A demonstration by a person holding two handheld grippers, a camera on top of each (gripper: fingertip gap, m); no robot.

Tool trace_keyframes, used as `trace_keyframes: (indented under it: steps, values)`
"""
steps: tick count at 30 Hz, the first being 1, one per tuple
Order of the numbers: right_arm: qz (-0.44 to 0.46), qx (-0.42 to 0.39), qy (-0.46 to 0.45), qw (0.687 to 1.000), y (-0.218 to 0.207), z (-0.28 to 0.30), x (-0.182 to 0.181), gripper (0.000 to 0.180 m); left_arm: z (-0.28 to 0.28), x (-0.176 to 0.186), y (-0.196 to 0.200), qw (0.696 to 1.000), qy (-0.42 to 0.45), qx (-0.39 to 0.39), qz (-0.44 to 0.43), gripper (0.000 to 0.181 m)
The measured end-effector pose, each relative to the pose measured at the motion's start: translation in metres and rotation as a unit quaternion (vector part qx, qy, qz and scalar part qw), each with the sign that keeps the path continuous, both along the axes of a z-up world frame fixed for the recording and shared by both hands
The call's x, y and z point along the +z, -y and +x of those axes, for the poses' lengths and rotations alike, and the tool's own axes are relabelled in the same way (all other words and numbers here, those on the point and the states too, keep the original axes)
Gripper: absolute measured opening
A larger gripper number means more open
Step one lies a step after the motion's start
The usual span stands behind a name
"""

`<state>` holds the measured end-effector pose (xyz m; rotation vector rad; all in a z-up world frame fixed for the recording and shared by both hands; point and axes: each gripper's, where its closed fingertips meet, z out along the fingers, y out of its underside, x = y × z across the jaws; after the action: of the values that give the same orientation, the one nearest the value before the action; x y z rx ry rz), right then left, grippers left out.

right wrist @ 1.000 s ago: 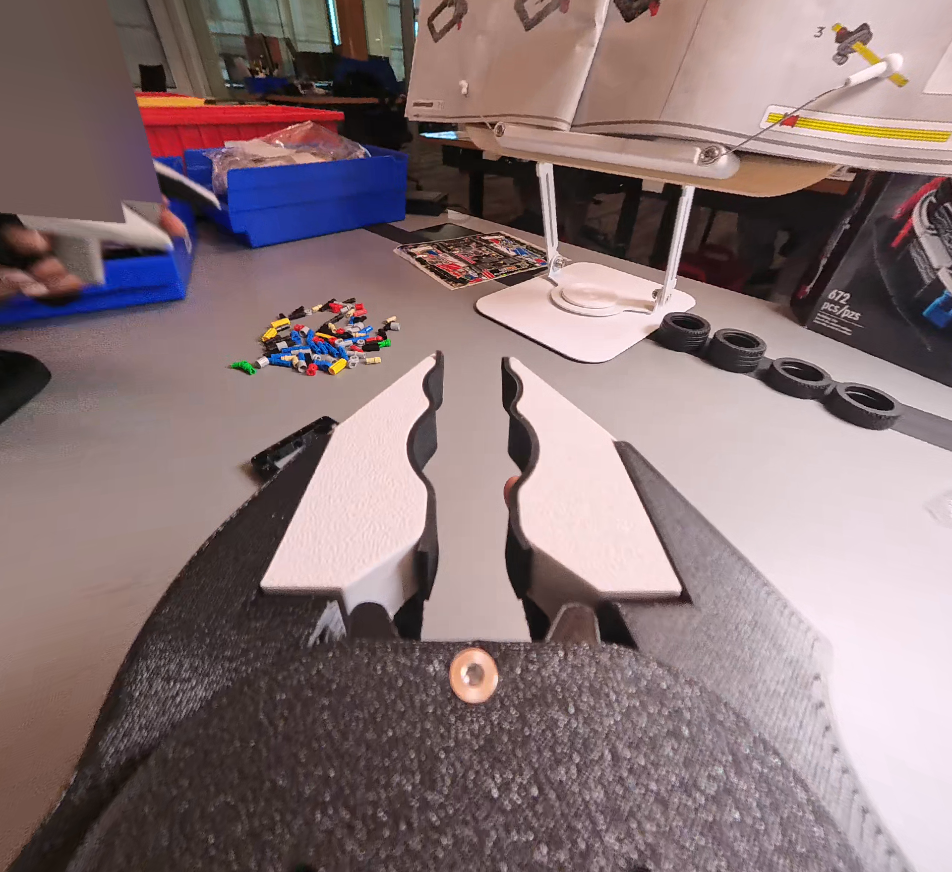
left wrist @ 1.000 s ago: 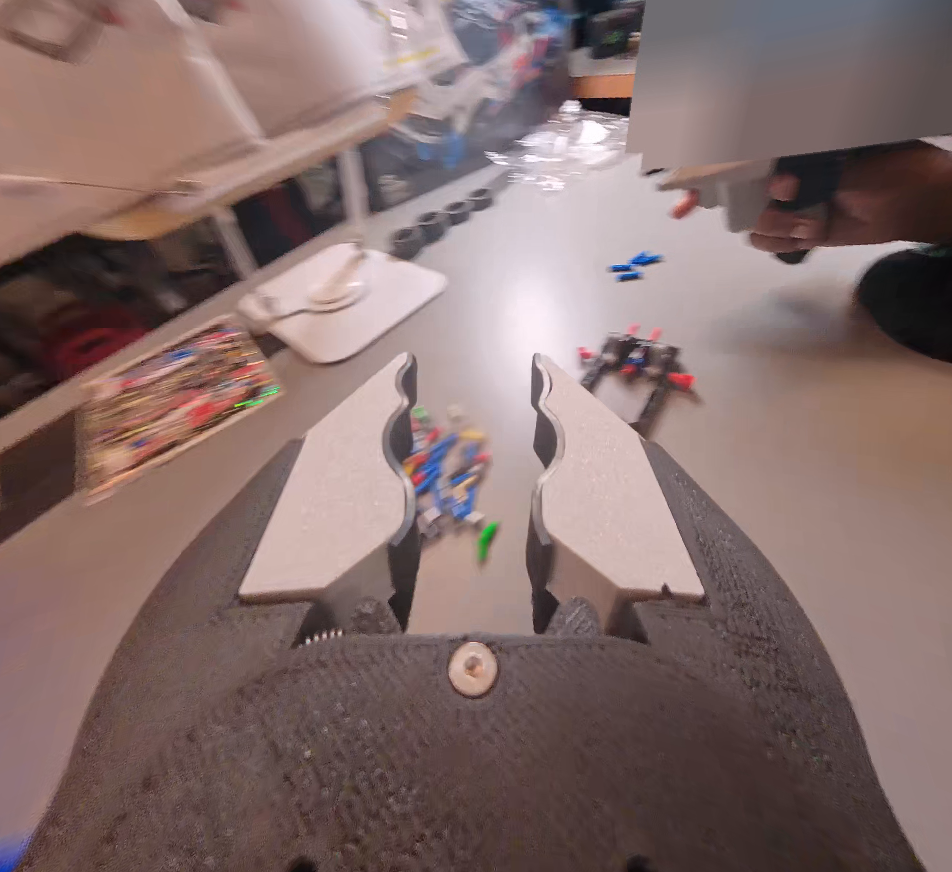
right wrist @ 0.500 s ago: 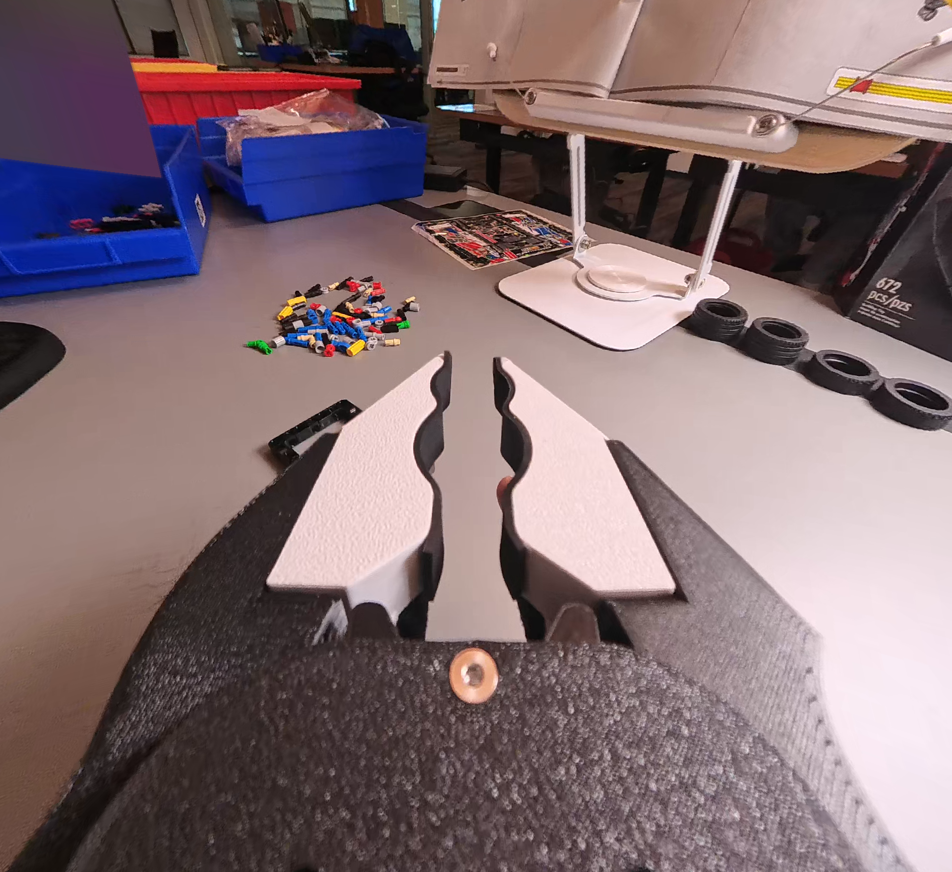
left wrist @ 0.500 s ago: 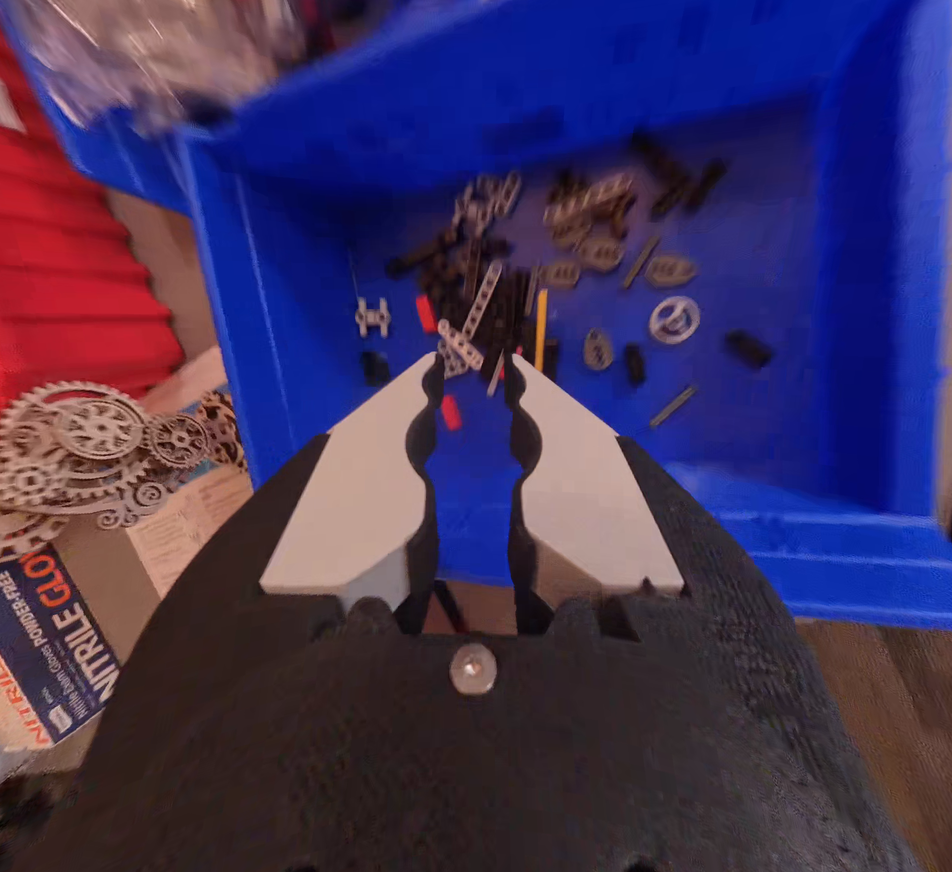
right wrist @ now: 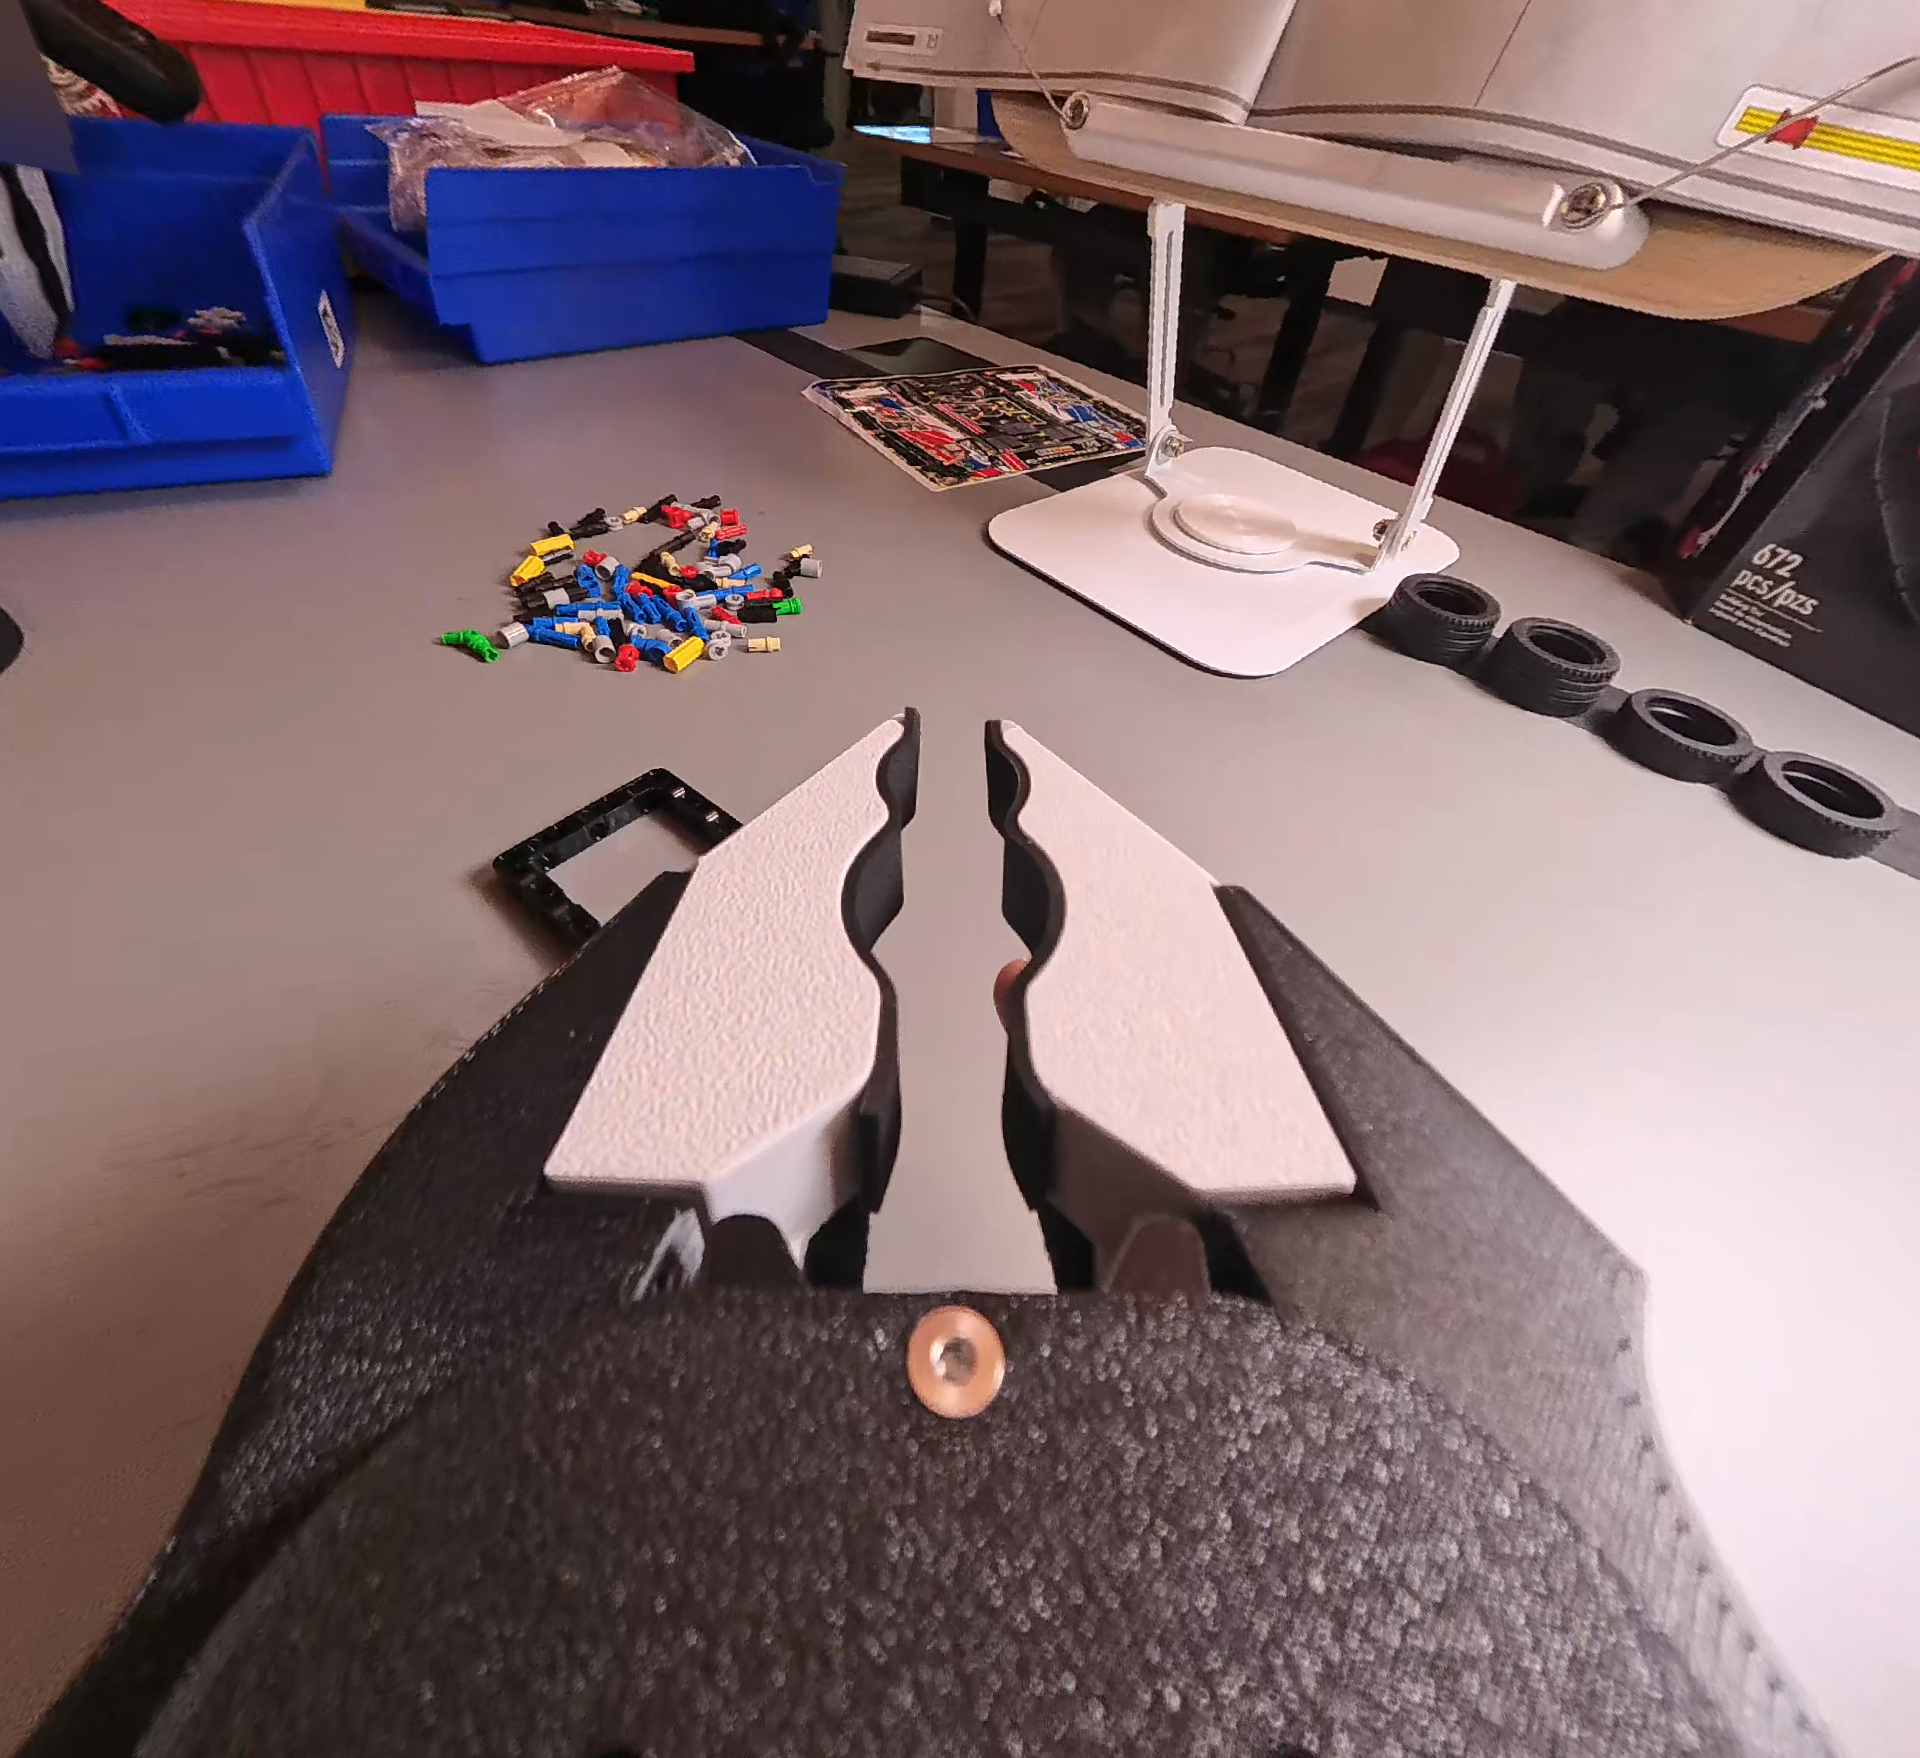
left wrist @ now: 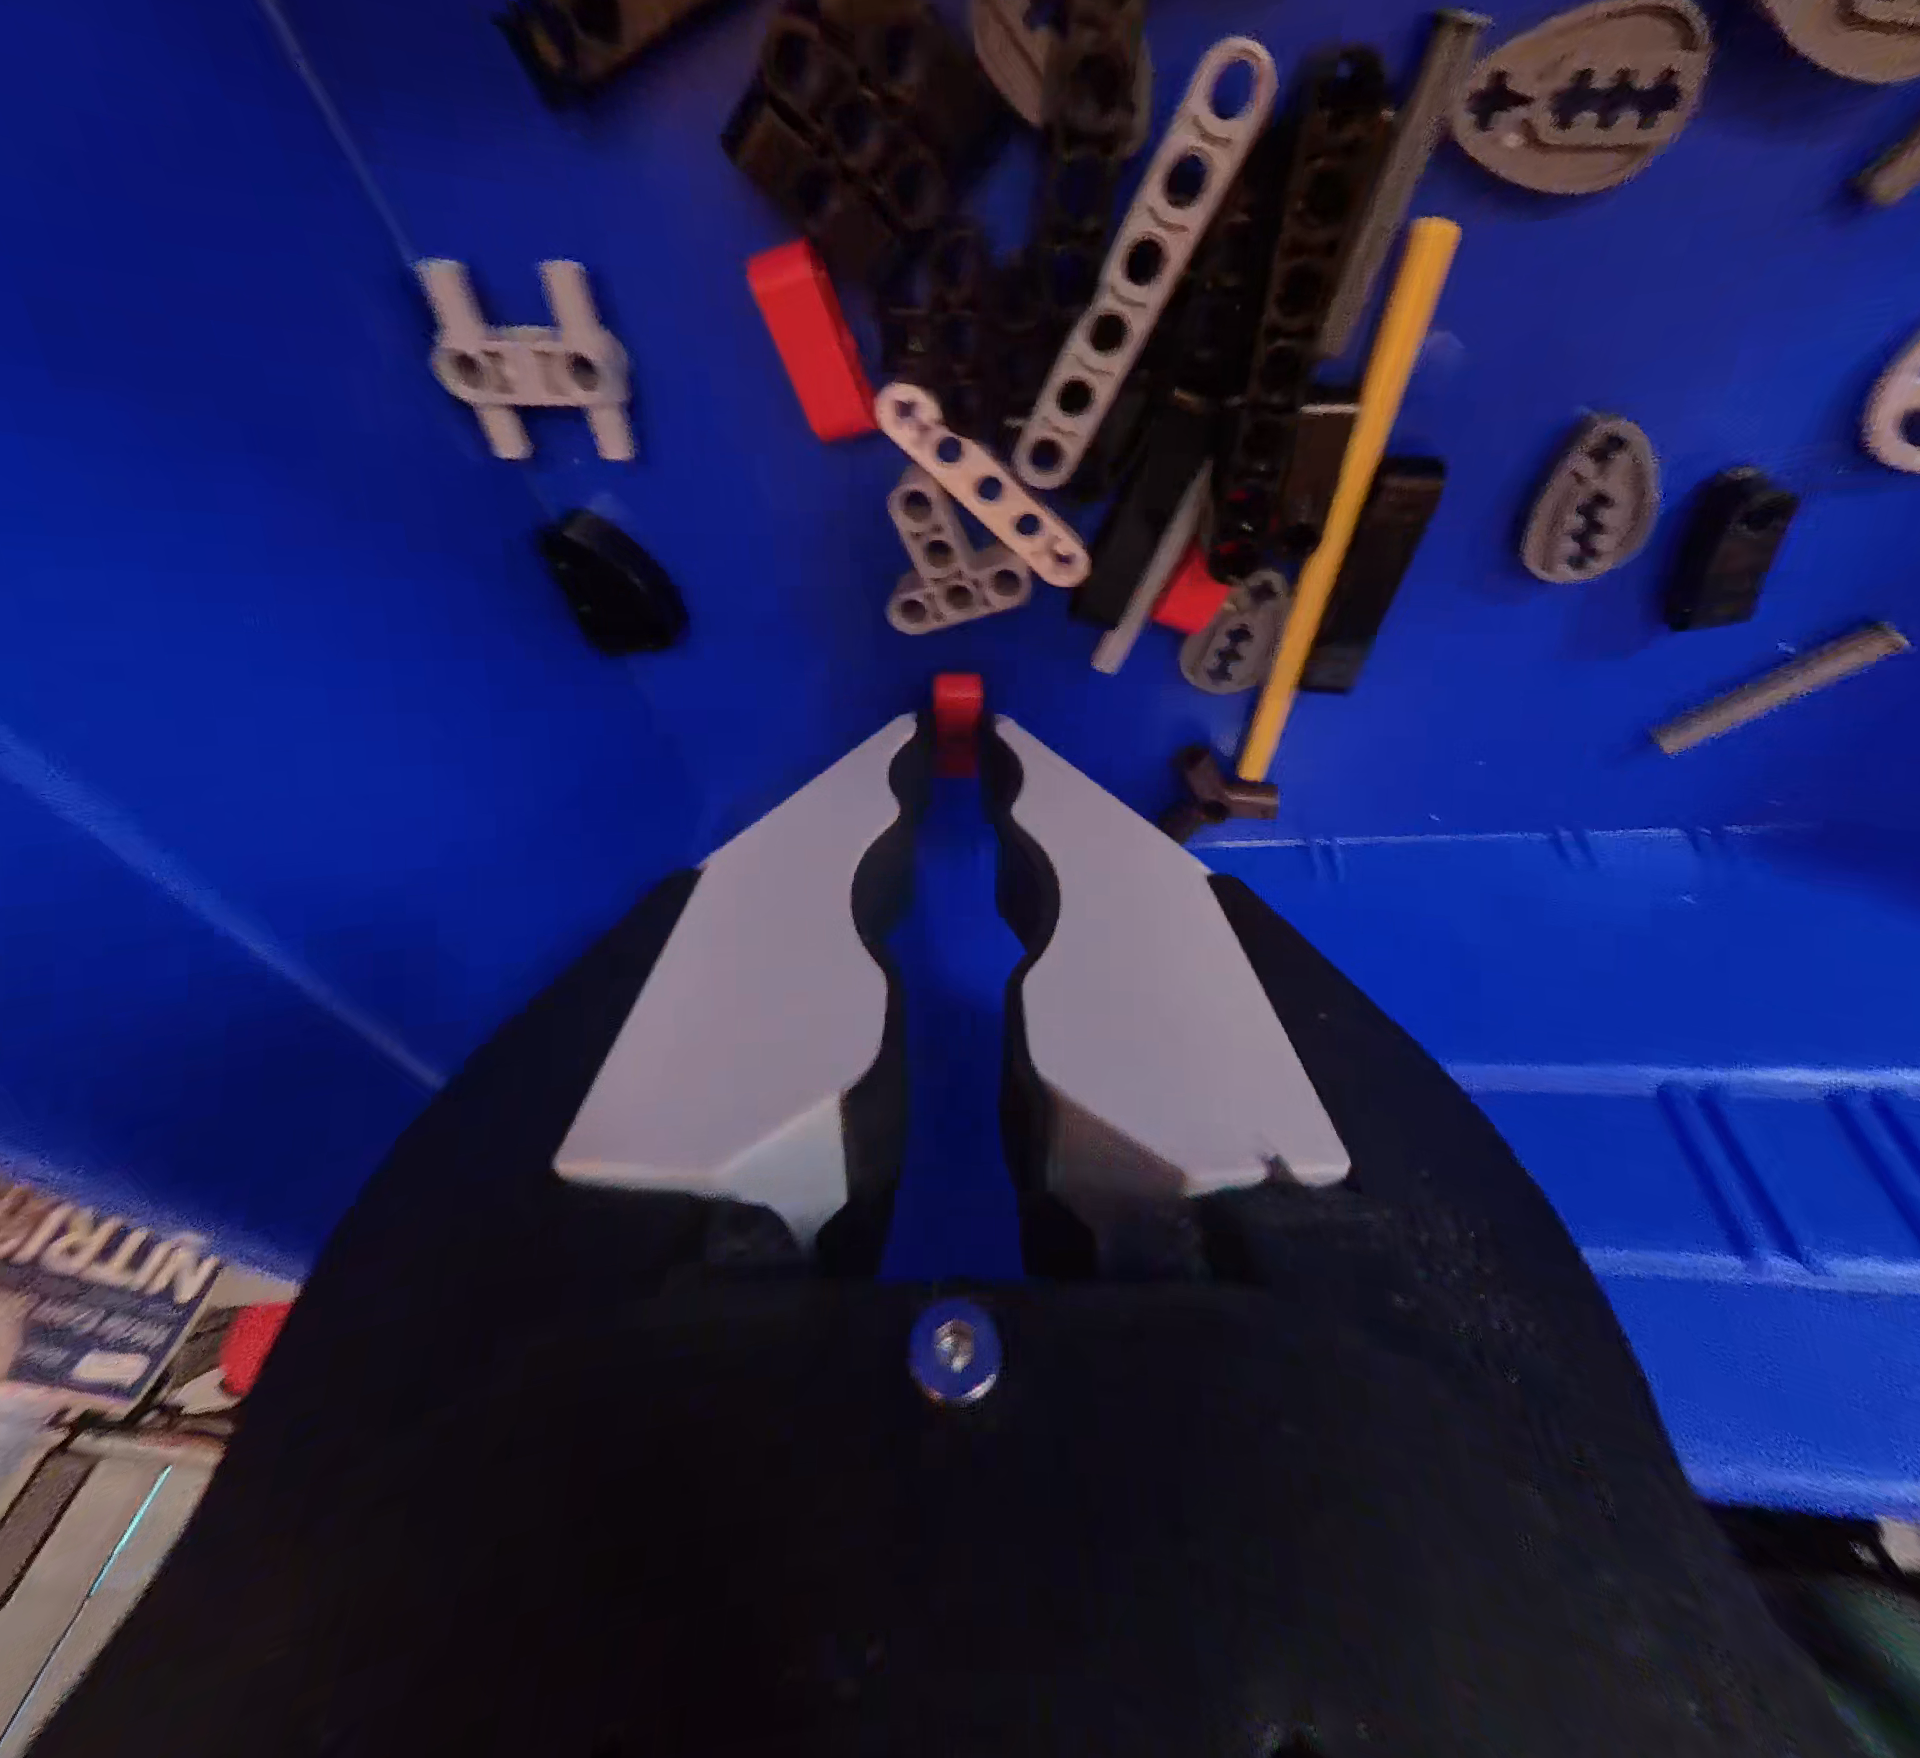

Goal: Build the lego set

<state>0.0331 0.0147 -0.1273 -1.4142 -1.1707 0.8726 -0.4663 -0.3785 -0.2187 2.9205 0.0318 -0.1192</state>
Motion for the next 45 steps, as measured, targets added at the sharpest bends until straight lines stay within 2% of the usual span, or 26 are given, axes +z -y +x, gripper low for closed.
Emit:
trace_keyframes:
  steps: [1,4,7,10,12,16,18,20,22,24,27,30,33,37,40,42,45]
  values:
    - [0.000,0.000,0.000,1.000,0.000,0.001,0.000,0.010,-0.005,0.001,-0.002,1.000,-0.015,-0.002,0.000,0.007]
    - [0.005,0.001,-0.003,1.000,0.000,0.003,0.003,0.010,-0.003,0.010,-0.009,0.999,-0.034,-0.015,0.008,0.007]
    - [0.017,0.004,-0.015,1.000,0.002,0.005,0.011,0.009,0.035,0.055,-0.062,0.989,-0.052,-0.060,0.121,0.007]
    - [0.018,0.015,-0.024,0.999,0.006,0.004,0.015,0.009,0.127,0.104,-0.135,0.954,-0.017,-0.165,0.250,0.007]
    - [0.025,0.027,-0.026,0.999,0.011,0.003,0.018,0.009,0.207,0.117,-0.173,0.923,0.043,-0.239,0.299,0.007]
    - [0.041,0.080,0.009,0.996,0.028,0.005,0.013,0.011,0.353,0.092,-0.221,0.862,0.193,-0.346,0.316,0.007]
    - [0.039,0.155,0.049,0.986,0.054,0.007,0.000,0.013,0.411,0.072,-0.241,0.836,0.272,-0.357,0.315,0.007]
    - [0.088,0.212,0.076,0.970,0.080,0.010,-0.010,0.015,0.457,0.059,-0.258,0.814,0.349,-0.344,0.312,0.007]
    - [0.143,0.230,0.108,0.957,0.093,0.011,-0.022,0.024,0.487,0.053,-0.274,0.795,0.398,-0.334,0.312,0.007]
    - [0.161,0.225,0.116,0.954,0.097,0.008,-0.026,0.032,0.503,0.051,-0.290,0.785,0.426,-0.321,0.315,0.007]
    - [0.183,0.190,0.110,0.958,0.087,0.002,-0.022,0.035,0.514,0.052,-0.306,0.777,0.454,-0.291,0.325,0.007]
    - [0.203,0.175,0.126,0.955,0.081,0.000,-0.028,0.032,0.515,0.056,-0.317,0.772,0.479,-0.246,0.337,0.007]
    - [0.228,0.154,0.137,0.951,0.076,-0.003,-0.032,0.022,0.514,0.056,-0.319,0.767,0.511,-0.202,0.331,0.007]
    - [0.244,0.150,0.149,0.946,0.075,-0.006,-0.037,0.021,0.511,0.052,-0.320,0.760,0.541,-0.162,0.321,0.007]
    - [0.205,0.149,0.154,0.955,0.066,-0.003,-0.041,0.021,0.503,0.060,-0.326,0.742,0.549,-0.153,0.353,0.031]
    - [0.160,0.129,0.164,0.965,0.046,0.005,-0.041,0.022,0.488,0.067,-0.332,0.739,0.518,-0.168,0.396,0.041]
    - [0.075,0.113,0.225,0.965,0.020,0.022,-0.062,0.022,0.455,0.056,-0.335,0.775,0.389,-0.239,0.437,0.055]
